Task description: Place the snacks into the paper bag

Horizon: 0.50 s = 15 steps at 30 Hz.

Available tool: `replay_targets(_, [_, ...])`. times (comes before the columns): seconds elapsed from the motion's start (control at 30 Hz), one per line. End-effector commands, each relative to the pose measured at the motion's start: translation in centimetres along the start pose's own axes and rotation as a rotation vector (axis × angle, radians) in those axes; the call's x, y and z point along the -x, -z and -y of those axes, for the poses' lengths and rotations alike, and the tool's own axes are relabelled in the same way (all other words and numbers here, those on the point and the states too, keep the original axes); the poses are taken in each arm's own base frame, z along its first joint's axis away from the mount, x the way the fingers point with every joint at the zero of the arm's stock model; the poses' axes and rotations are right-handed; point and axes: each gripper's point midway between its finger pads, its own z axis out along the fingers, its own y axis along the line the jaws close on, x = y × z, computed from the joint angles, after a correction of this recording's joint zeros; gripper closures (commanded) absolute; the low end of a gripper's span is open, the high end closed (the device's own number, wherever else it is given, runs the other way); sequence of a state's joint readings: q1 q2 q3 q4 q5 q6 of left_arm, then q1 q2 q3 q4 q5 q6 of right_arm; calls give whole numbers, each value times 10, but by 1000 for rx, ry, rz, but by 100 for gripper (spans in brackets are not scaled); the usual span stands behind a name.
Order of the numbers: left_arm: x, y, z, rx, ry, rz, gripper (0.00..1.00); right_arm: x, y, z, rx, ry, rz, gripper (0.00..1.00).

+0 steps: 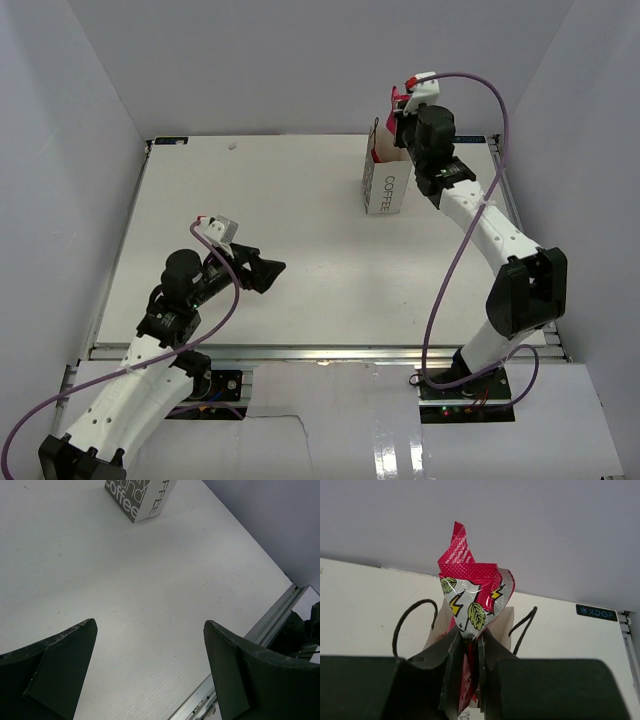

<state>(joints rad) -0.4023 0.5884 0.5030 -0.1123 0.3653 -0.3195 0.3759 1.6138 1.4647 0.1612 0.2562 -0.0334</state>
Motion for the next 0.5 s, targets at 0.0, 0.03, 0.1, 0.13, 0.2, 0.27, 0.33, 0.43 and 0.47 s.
replay_targets(0.0, [-1,1,-2,11,15,8,2,7,-15,0,-1,37,41,82])
replay_targets(0.03, [-1,1,-2,13,16,7,2,3,-16,-2,8,43,37,80])
replay_targets(0.1, [0,2,-3,17,10,8,2,-9,-20,-3,9,61,21,73])
replay_targets(0.13, [-1,3,-3,20,10,5,2,-8,-20,-2,4,66,28,70])
replay_targets(0.2, [-1,4,-4,26,7,7,2,-10,-20,1,-7,82,27,49])
replay_targets(0.27, [-1,4,-4,25,8,9,2,-8,-18,2,-10,91,31,28])
replay_targets(0.33, [-2,3,-4,23,12,9,2,-7,-15,3,-12,97,32,19])
replay_targets(0.43, [0,1,-3,17,13,12,2,-1,-9,4,-9,94,45,13])
replay_targets(0.47, [4,1,-2,13,10,20,2,5,-3,2,11,94,50,9])
